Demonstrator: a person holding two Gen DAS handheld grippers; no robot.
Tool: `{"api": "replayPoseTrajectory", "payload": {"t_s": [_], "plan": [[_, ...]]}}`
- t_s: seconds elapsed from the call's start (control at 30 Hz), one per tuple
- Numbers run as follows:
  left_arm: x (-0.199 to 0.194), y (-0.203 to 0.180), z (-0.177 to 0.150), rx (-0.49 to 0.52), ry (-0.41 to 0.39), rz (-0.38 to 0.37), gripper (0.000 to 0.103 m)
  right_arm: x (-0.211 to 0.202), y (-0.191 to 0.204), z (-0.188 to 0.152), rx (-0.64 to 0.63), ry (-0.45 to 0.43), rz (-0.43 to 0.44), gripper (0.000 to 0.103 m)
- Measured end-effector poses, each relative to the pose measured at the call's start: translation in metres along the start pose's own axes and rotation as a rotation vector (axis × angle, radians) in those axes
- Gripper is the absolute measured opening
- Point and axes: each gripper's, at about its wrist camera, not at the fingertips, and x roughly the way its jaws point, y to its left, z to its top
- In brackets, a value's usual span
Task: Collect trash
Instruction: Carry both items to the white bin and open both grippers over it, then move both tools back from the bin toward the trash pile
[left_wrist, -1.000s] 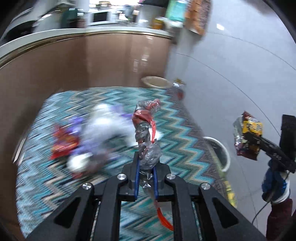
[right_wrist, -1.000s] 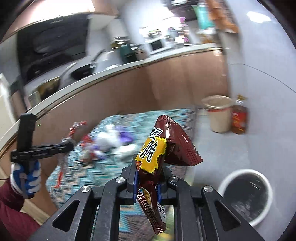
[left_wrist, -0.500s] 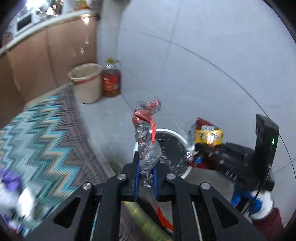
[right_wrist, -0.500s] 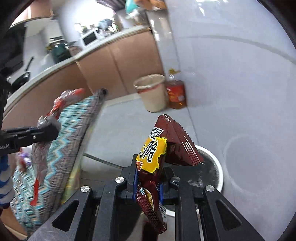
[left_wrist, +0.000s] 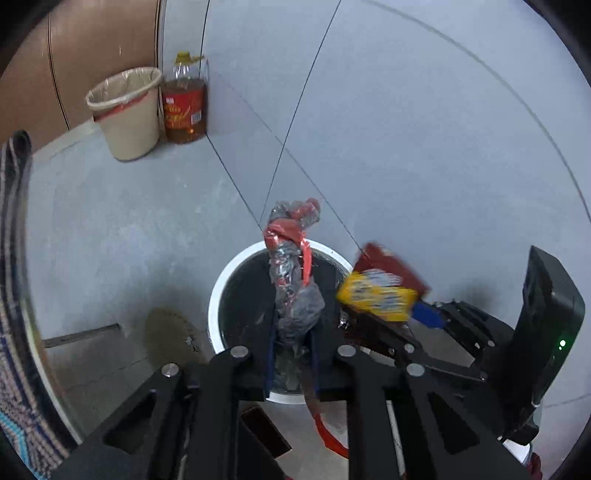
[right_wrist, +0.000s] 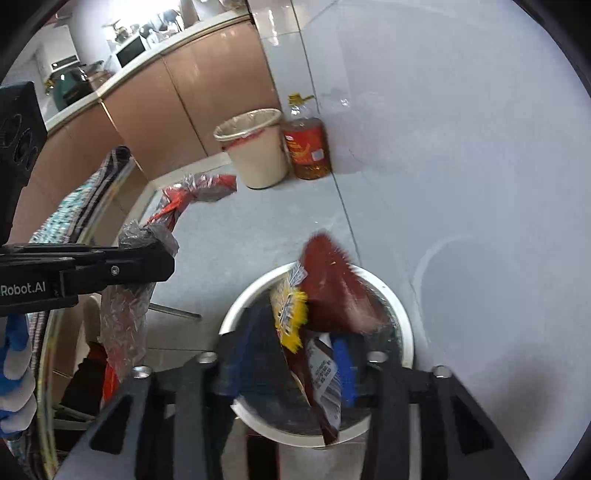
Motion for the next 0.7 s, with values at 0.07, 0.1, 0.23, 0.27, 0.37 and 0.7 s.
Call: {"api": "replayPoseTrajectory", "payload": {"t_s": [0.07, 0.1, 0.23, 0.27, 0.37, 0.7], "plan": [[0.012, 0.005, 0.004, -0.015, 0.009, -0.002, 0.026, 0.002, -0.003, 0.004, 0.006, 0.005, -0.010, 0.046], [0.015, 0.008, 0.006, -0.021, 0.011, -0.005, 0.029, 0.001, -0.005, 0.002, 0.010, 0.006, -0.019, 0.048], [0.020, 0.011, 0.009, -0.038, 0.013, -0.026, 0.041, -0.002, -0.008, 0.005, 0.024, -0.002, -0.040, 0.051], [0.021, 0.012, 0.009, -0.042, 0.014, -0.032, 0.041, -0.003, -0.006, 0.005, 0.026, -0.004, -0.044, 0.051], [0.017, 0.015, 0.009, -0.053, 0.007, -0.047, 0.041, -0.013, -0.006, 0.004, 0.034, -0.019, -0.051, 0.051], [-0.074, 0.012, -0.013, -0.033, -0.136, -0.055, 0.041, -0.071, 0.029, 0.015, 0.013, -0.126, -0.024, 0.052]]}}
